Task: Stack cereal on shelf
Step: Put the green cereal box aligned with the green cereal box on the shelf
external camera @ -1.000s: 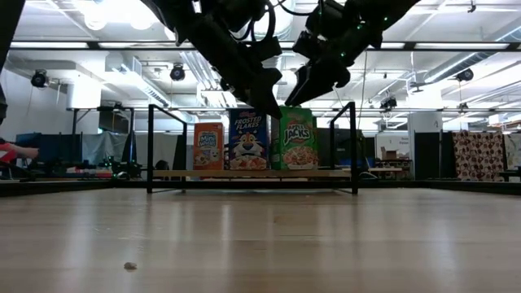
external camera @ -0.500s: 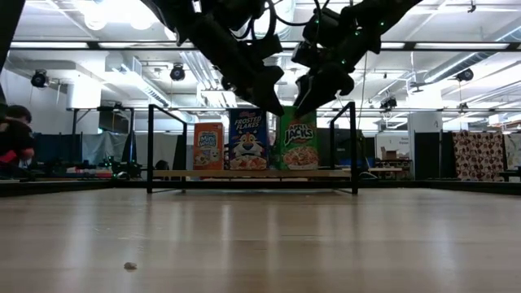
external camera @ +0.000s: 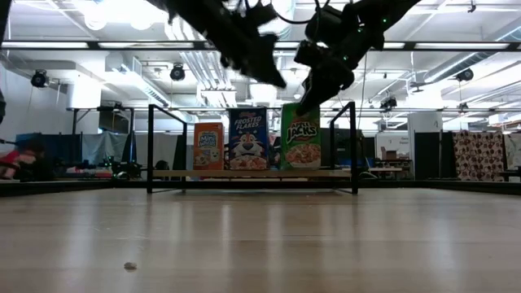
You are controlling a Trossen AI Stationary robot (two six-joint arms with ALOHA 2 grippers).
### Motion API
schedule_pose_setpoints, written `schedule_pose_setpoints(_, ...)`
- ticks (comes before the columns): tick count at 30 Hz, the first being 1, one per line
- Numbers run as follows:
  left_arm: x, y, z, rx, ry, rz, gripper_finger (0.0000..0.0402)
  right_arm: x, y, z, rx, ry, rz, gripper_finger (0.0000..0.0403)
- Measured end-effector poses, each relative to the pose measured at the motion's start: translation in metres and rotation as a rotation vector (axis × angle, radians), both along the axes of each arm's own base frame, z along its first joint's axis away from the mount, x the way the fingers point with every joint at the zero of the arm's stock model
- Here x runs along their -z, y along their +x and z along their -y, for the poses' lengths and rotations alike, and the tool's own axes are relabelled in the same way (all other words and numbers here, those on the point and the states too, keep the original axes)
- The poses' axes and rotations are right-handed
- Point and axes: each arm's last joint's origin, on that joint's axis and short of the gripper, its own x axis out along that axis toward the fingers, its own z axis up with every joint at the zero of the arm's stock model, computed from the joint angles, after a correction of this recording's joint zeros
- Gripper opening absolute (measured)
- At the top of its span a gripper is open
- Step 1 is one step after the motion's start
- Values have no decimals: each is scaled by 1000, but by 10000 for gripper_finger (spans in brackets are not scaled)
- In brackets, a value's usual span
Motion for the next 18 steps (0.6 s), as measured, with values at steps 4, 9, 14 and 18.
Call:
schedule_pose_setpoints(4, -26, -14, 14, 46, 17, 52, 88, -3, -2, 0, 62, 18, 7, 134)
schedule_pose_setpoints(9, -53, -35, 29, 92, 23, 120, 88, -3, -3, 2, 115, -11, -7, 136)
schedule_pose_setpoints(14, -61, -60, 41, 117, 16, 162, 88, -3, -3, 2, 108, -16, -11, 136)
schedule_pose_setpoints(18, -62, -76, 47, 125, -11, 190, 88, -2, -3, 3, 107, -39, -21, 136)
